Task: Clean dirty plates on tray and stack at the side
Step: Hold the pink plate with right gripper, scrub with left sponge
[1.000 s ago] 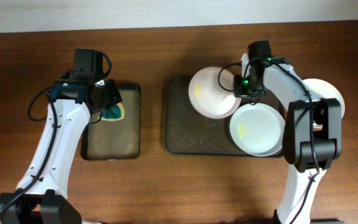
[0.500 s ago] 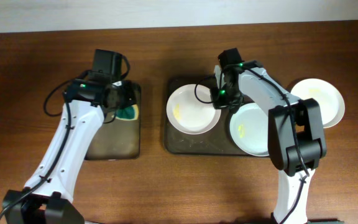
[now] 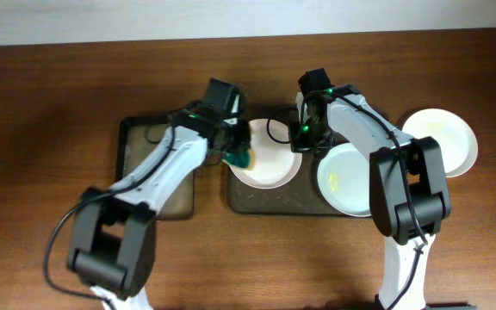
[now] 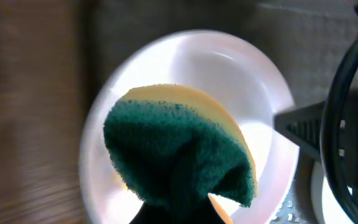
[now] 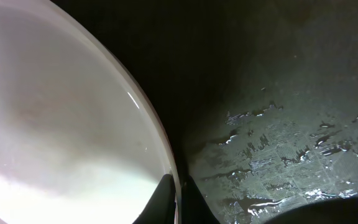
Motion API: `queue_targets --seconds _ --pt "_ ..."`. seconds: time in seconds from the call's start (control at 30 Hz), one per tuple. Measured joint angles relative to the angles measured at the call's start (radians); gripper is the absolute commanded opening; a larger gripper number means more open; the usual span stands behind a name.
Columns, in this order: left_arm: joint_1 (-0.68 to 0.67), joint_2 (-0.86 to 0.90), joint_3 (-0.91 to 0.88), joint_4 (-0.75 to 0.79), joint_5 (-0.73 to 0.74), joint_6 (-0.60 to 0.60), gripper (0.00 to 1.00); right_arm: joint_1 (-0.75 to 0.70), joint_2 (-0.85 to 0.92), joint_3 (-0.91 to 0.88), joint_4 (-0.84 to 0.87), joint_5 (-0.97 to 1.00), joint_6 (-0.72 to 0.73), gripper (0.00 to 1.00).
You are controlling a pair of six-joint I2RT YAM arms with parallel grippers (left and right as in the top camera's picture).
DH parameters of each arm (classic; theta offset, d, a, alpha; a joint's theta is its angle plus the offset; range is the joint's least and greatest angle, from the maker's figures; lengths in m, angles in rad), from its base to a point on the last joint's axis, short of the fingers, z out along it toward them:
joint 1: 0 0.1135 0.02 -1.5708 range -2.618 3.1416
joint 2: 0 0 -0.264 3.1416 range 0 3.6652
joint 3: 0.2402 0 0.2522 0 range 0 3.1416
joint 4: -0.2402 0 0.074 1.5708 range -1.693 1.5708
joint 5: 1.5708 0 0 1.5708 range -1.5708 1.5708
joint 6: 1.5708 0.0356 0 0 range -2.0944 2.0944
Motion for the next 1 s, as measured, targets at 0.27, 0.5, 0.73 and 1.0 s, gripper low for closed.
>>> queue_targets --seconds 0.27,0.5,0.73,1.0 --pt "-0.031 0.116 0.0 0.085 0.051 -0.053 0.0 0.0 -0.001 -0.002 0.003 -0.002 0.002 0.04" --pt "-0.032 0.162 0.0 0.128 -0.007 -0.055 0.0 0.0 -0.001 -0.002 0.004 -0.003 0.002 0.04" --pt "-0.047 0.162 0.033 0.031 -0.27 0.005 0.0 0.005 -0.001 -0.003 0.014 -0.019 0.002 0.04" --pt "-0.042 0.169 0.164 -0.134 -0.451 0.021 0.0 0.016 -0.001 -0.007 0.018 -0.035 0.008 0.04"
